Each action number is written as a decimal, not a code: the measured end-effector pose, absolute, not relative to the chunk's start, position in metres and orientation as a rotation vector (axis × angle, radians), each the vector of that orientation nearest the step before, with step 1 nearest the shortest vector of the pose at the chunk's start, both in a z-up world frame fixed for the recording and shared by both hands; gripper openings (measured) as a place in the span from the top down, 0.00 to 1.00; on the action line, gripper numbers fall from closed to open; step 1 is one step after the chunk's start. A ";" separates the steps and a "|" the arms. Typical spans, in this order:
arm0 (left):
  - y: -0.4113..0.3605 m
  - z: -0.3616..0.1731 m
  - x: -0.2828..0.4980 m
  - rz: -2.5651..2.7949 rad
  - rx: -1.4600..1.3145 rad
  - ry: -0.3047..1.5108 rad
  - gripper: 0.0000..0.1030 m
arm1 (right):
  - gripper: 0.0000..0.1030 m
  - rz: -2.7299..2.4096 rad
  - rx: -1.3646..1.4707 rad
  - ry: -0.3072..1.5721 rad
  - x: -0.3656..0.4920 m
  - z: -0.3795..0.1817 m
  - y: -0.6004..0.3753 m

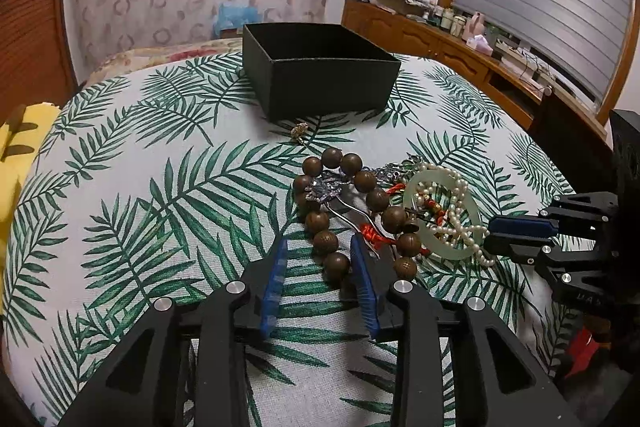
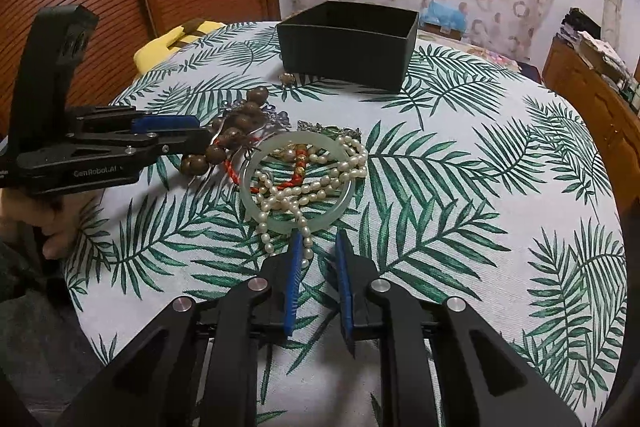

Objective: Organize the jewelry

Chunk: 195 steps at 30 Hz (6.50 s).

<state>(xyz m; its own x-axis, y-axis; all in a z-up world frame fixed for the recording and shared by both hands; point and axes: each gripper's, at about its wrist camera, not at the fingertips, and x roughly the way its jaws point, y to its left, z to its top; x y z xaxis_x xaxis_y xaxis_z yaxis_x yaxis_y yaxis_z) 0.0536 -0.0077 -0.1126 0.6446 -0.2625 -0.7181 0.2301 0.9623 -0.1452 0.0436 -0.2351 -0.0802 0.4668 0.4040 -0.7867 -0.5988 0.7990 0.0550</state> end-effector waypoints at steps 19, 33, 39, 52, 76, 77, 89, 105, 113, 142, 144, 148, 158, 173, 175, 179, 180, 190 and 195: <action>-0.011 -0.112 0.073 -0.272 -0.024 0.869 0.73 | 0.95 0.645 -0.231 0.738 0.050 -0.032 -0.240; -0.003 -0.071 0.072 -0.282 -0.061 0.745 0.88 | 0.95 0.637 -0.228 0.569 0.064 0.038 -0.242; -0.005 -0.036 0.075 -0.296 -0.057 0.663 0.88 | 0.95 0.626 -0.233 0.513 0.072 0.060 -0.241; -0.017 0.009 0.090 -0.317 -0.002 0.574 0.88 | 0.95 0.629 -0.234 0.480 0.097 0.089 -0.235; -0.015 0.042 0.177 -0.307 -0.017 0.512 0.88 | 0.95 0.697 -0.221 0.361 0.194 0.152 -0.211; -0.014 0.040 0.182 -0.305 -0.018 0.517 0.88 | 0.95 0.701 -0.222 0.363 0.199 0.151 -0.210; -0.009 0.005 0.225 -0.288 -0.028 0.596 0.88 | 0.95 0.733 -0.232 0.463 0.271 0.094 -0.189; -0.007 -0.038 0.244 -0.266 -0.031 0.705 0.88 | 0.95 0.787 -0.221 0.685 0.291 -0.012 -0.172; -0.008 -0.041 0.245 -0.265 -0.030 0.714 0.88 | 0.94 0.778 -0.212 0.723 0.292 -0.020 -0.174; -0.012 -0.053 0.136 -0.267 -0.019 0.715 0.69 | 0.81 0.735 -0.159 0.774 0.167 -0.035 -0.231; -0.012 -0.062 0.124 -0.274 -0.020 0.729 0.69 | 0.81 0.740 -0.158 0.812 0.152 -0.048 -0.233; -0.013 -0.077 0.106 -0.282 -0.019 0.763 0.69 | 0.81 0.755 -0.172 0.865 0.130 -0.067 -0.234; -0.017 -0.091 0.080 -0.273 -0.023 0.817 0.69 | 0.81 0.730 -0.237 0.895 0.104 -0.083 -0.226; -0.024 -0.107 0.081 -0.197 -0.038 0.890 0.69 | 0.91 0.684 -0.236 0.882 0.100 -0.085 -0.231; -0.025 -0.107 0.081 -0.188 -0.028 0.889 0.69 | 0.91 0.671 -0.263 0.873 0.098 -0.085 -0.228; -0.022 -0.107 0.078 -0.170 -0.005 0.892 0.68 | 0.91 0.668 -0.270 0.870 0.097 -0.085 -0.229; -0.021 -0.106 0.078 -0.165 -0.003 0.893 0.68 | 0.92 0.668 -0.268 0.871 0.097 -0.085 -0.228; -0.013 -0.106 0.081 -0.151 -0.025 0.899 0.72 | 0.92 0.667 -0.270 0.870 0.097 -0.085 -0.227; -0.013 -0.108 0.081 -0.189 -0.083 0.898 0.89 | 0.92 0.666 -0.273 0.869 0.097 -0.085 -0.227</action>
